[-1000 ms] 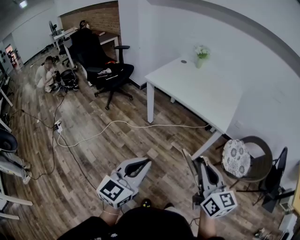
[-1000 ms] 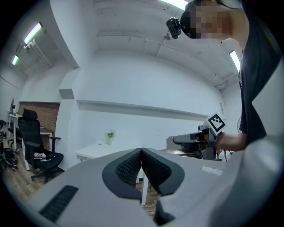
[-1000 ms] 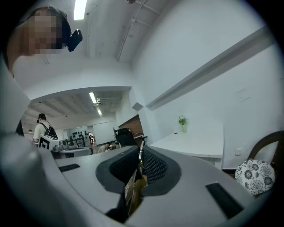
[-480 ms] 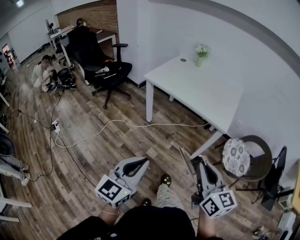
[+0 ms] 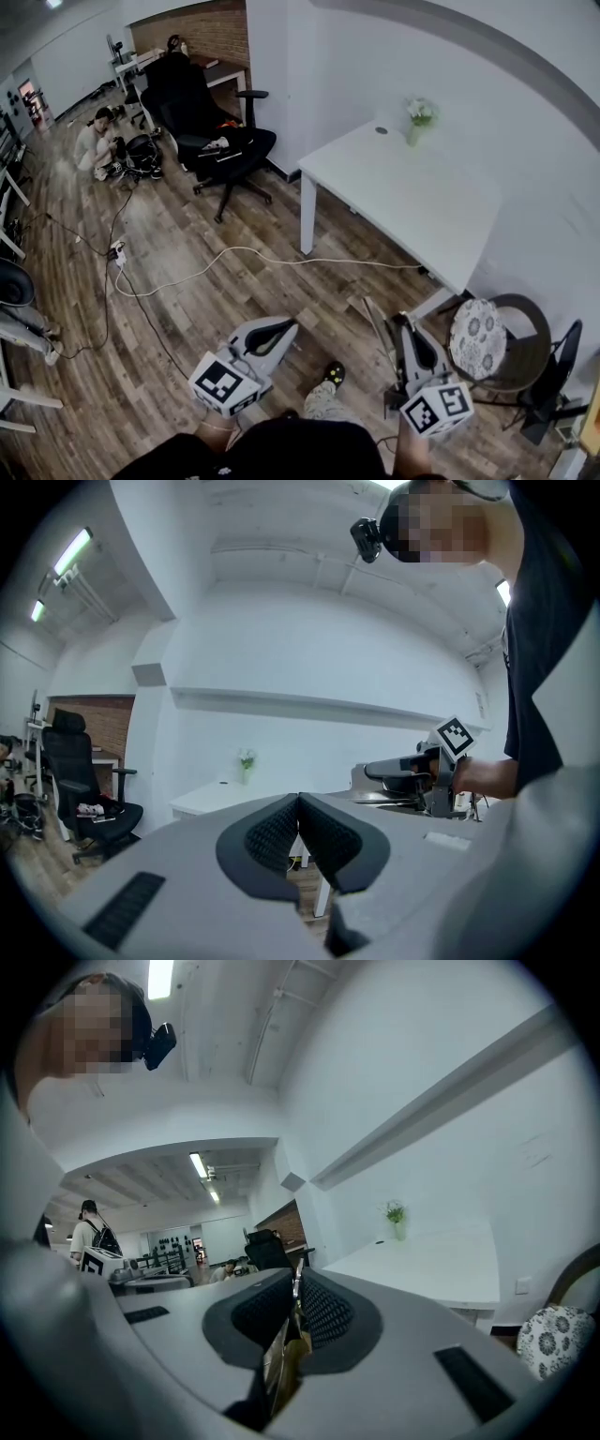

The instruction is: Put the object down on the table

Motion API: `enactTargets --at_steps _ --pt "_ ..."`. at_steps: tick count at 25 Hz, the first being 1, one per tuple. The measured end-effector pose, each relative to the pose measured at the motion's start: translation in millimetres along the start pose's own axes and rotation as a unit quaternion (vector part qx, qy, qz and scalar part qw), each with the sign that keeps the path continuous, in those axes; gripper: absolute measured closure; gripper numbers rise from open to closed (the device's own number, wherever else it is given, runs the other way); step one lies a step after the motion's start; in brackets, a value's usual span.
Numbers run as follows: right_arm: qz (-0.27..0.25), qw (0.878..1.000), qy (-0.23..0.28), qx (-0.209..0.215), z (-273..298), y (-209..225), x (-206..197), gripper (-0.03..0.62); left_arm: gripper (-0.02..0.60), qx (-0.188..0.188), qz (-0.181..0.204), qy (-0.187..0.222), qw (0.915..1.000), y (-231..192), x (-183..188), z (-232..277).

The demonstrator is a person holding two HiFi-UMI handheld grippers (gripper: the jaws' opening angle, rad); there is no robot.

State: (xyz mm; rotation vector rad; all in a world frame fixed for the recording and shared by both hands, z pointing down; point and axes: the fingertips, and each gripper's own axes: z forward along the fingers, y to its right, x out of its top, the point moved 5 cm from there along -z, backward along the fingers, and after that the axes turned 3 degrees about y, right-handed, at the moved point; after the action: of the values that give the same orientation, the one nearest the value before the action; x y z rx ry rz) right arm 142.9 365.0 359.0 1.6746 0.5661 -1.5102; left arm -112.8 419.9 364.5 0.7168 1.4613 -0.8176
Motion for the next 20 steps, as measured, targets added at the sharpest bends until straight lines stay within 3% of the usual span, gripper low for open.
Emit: enactTargets --at_steps 13,20 --pt "0.011 1.0 -0.017 0.009 72 78 5 0.566 0.583 0.01 0.008 -0.018 0.9998 -37 -5 87" --pt "0.012 1.0 -0.022 0.013 97 110 10 0.566 0.583 0.024 -0.015 -0.035 0.999 -46 -3 126"
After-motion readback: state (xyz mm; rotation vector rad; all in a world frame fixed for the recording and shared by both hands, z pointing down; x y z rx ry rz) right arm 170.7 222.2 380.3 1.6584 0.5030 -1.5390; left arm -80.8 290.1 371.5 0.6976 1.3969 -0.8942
